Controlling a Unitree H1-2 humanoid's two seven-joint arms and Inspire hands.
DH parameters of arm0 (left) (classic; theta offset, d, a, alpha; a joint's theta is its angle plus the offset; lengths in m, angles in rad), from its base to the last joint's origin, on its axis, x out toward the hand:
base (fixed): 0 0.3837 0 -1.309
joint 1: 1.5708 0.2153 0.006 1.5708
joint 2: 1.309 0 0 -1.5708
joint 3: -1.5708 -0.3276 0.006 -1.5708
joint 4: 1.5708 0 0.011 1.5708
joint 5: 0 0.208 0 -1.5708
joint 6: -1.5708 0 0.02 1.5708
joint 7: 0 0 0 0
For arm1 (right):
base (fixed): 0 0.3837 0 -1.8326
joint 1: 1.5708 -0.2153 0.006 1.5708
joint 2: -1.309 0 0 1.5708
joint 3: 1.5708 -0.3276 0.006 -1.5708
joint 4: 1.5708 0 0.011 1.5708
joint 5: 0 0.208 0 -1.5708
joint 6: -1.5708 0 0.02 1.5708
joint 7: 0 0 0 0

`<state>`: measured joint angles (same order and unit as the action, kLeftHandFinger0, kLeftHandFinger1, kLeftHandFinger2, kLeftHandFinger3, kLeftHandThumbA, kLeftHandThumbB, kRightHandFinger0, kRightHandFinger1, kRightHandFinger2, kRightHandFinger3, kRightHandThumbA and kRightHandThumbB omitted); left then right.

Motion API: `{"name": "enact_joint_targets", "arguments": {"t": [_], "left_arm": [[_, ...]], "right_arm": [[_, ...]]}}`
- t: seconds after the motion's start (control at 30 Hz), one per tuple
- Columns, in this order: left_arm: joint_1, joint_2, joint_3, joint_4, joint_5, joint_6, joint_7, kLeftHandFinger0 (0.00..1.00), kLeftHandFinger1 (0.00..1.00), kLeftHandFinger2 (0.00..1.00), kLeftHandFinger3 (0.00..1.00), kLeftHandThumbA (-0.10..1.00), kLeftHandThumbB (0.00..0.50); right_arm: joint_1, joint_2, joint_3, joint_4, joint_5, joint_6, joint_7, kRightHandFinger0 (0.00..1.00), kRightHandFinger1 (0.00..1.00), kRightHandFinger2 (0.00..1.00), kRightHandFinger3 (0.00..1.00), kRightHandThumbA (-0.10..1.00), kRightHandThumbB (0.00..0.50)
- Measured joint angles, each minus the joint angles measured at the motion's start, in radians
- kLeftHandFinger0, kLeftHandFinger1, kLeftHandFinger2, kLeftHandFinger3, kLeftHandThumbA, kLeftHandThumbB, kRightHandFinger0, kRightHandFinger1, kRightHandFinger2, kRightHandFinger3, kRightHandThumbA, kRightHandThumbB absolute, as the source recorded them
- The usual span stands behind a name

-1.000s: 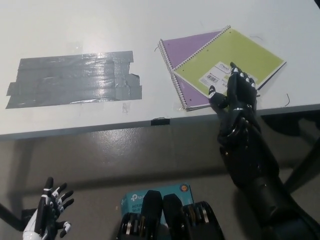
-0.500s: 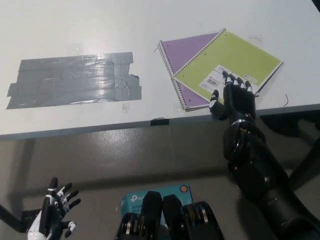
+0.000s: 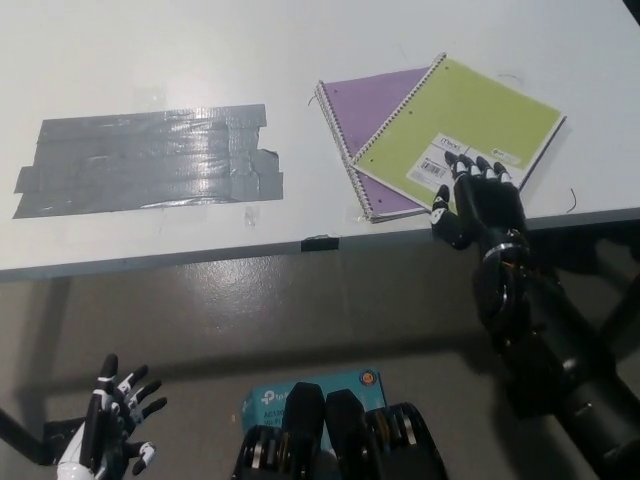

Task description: The robot uses its right hand to align two notebooks stacked together until they are fully overlapped

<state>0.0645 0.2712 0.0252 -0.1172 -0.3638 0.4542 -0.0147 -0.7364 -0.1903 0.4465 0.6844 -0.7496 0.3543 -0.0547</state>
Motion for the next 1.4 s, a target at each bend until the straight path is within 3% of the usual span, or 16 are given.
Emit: {"name": "enact_joint_targets", "arguments": {"t": [0.07, 0.13, 0.23, 0.37, 0.43, 0.57, 0.63, 0.73, 1.03, 1.4], "left_arm": [[0.000, 0.000, 0.001, 0.000, 0.000, 0.000, -0.006, 0.99, 0.97, 1.00, 1.00, 1.00, 0.500], [0.000, 0.000, 0.002, 0.000, 0.000, 0.000, -0.012, 0.89, 0.94, 1.00, 1.00, 1.00, 0.500], [0.000, 0.000, 0.005, 0.000, 0.000, 0.000, -0.018, 0.86, 0.93, 1.00, 1.00, 1.00, 0.500], [0.000, 0.000, 0.011, 0.000, 0.000, 0.000, -0.023, 0.81, 0.92, 1.00, 1.00, 1.00, 0.500], [0.000, 0.000, 0.011, 0.000, 0.001, -0.001, -0.024, 0.82, 0.92, 1.00, 1.00, 1.00, 0.500], [0.001, -0.001, 0.011, 0.000, 0.001, -0.001, -0.031, 0.96, 0.95, 1.00, 1.00, 1.00, 0.500], [0.001, -0.003, 0.011, 0.000, 0.001, -0.001, -0.035, 0.91, 0.91, 1.00, 1.00, 1.00, 0.500], [0.001, -0.009, 0.009, 0.000, 0.003, -0.002, -0.040, 0.86, 0.91, 1.00, 1.00, 1.00, 0.500], [0.000, -0.010, 0.008, 0.000, 0.005, -0.002, -0.055, 0.84, 0.89, 0.99, 1.00, 1.00, 0.500], [0.001, -0.012, 0.008, -0.002, 0.020, -0.002, -0.057, 0.81, 0.87, 0.99, 1.00, 1.00, 0.500]], "right_arm": [[0.010, -0.022, 0.022, -0.012, -0.001, -0.023, 0.004, 1.00, 1.00, 1.00, 1.00, 1.00, 0.372], [0.014, -0.041, 0.050, -0.018, -0.004, -0.048, 0.007, 1.00, 1.00, 1.00, 1.00, 1.00, 0.368], [0.014, -0.068, 0.090, -0.018, -0.007, -0.085, 0.008, 1.00, 1.00, 1.00, 1.00, 1.00, 0.417], [0.013, -0.098, 0.139, -0.018, -0.009, -0.137, 0.008, 1.00, 1.00, 1.00, 1.00, 1.00, 0.419], [0.011, -0.111, 0.169, -0.022, -0.017, -0.155, 0.008, 1.00, 1.00, 1.00, 1.00, 1.00, 0.428], [0.007, -0.132, 0.218, -0.030, -0.032, -0.178, 0.008, 1.00, 1.00, 1.00, 1.00, 1.00, 0.429], [0.002, -0.140, 0.240, -0.033, -0.040, -0.183, 0.008, 1.00, 1.00, 1.00, 1.00, 1.00, 0.439], [-0.004, -0.146, 0.259, -0.036, -0.049, -0.184, 0.008, 1.00, 1.00, 1.00, 1.00, 1.00, 0.411], [-0.040, -0.196, 0.333, -0.017, -0.074, -0.222, 0.008, 1.00, 1.00, 1.00, 1.00, 1.00, 0.441], [-0.118, -0.272, 0.416, 0.064, -0.129, -0.350, 0.010, 1.00, 1.00, 1.00, 1.00, 1.00, 0.395]]}}
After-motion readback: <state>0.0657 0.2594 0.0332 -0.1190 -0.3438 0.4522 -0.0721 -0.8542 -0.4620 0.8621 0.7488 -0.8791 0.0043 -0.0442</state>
